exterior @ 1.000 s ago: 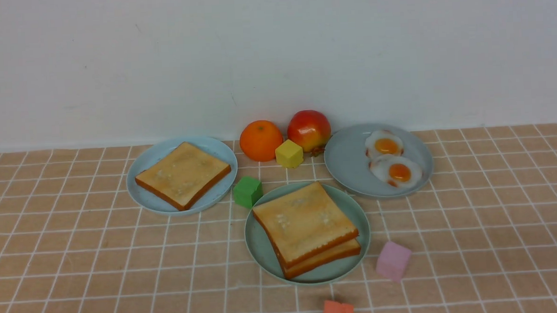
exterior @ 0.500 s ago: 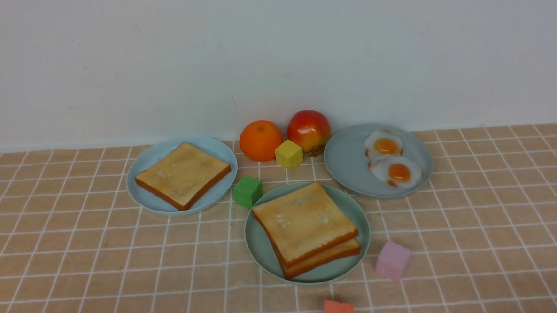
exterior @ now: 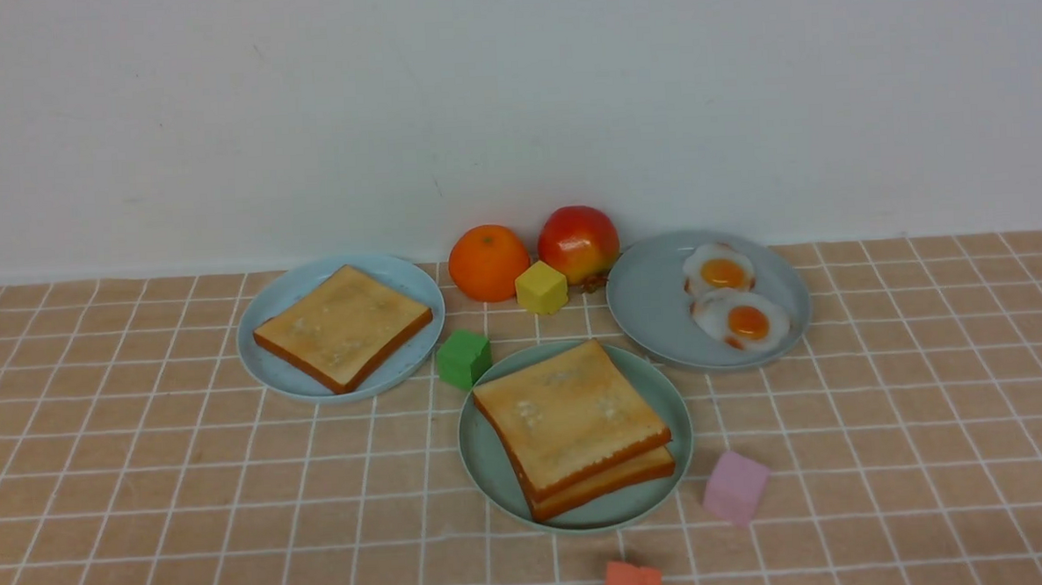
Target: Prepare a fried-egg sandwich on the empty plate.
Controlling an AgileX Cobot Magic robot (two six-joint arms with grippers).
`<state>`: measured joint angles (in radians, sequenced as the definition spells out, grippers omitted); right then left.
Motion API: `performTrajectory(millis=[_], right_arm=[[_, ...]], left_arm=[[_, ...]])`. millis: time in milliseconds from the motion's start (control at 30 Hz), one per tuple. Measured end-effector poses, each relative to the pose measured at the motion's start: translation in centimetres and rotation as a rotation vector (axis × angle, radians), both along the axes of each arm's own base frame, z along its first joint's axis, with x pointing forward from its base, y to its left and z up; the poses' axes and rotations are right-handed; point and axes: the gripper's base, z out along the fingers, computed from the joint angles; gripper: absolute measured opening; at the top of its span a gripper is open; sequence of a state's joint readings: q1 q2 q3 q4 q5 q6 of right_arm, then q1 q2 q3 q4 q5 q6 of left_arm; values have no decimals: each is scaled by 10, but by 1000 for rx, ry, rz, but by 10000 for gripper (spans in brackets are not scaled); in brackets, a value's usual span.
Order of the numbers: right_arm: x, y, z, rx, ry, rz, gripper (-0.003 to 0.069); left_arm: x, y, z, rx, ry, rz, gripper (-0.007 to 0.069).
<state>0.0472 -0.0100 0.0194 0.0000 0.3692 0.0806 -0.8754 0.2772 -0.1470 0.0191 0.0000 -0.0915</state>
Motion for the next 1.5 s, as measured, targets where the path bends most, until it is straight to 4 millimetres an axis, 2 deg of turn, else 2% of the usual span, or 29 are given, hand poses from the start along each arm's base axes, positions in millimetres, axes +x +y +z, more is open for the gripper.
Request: performTrajectory(millis=[900, 1033, 1067, 1100, 1133, 1233, 1267, 1333, 1433, 1500], right_arm=[[0, 1, 0, -9, 5, 17, -6], [0, 1, 0, -9, 5, 17, -2], [0, 1, 0, -9, 6, 17, 0], [0, 1, 0, -9, 6, 17, 0], [0, 1, 0, -9, 6, 17, 0], [0, 1, 0, -9, 6, 17, 1], [0, 1, 0, -9, 6, 17, 1], [0, 1, 0, -9, 6, 17, 3], [0, 1, 0, -9, 6, 17, 6], [0, 1, 0, -9, 6, 17, 8]], left_arm=[[0, 0, -1, -2, -3, 0, -4], [4, 8, -6, -40, -25, 101, -13], [6, 18, -8, -74, -40, 221, -13], [7, 19, -9, -74, -38, 235, -13], [6, 29, -12, -101, -67, 359, -13], [3, 46, -23, -142, -96, 582, -13], [3, 47, -24, -144, -96, 596, -13], [4, 56, -39, -164, -31, 752, -13], [4, 59, -51, -161, 105, 829, -13], [2, 60, -68, -101, 278, 854, -13]])
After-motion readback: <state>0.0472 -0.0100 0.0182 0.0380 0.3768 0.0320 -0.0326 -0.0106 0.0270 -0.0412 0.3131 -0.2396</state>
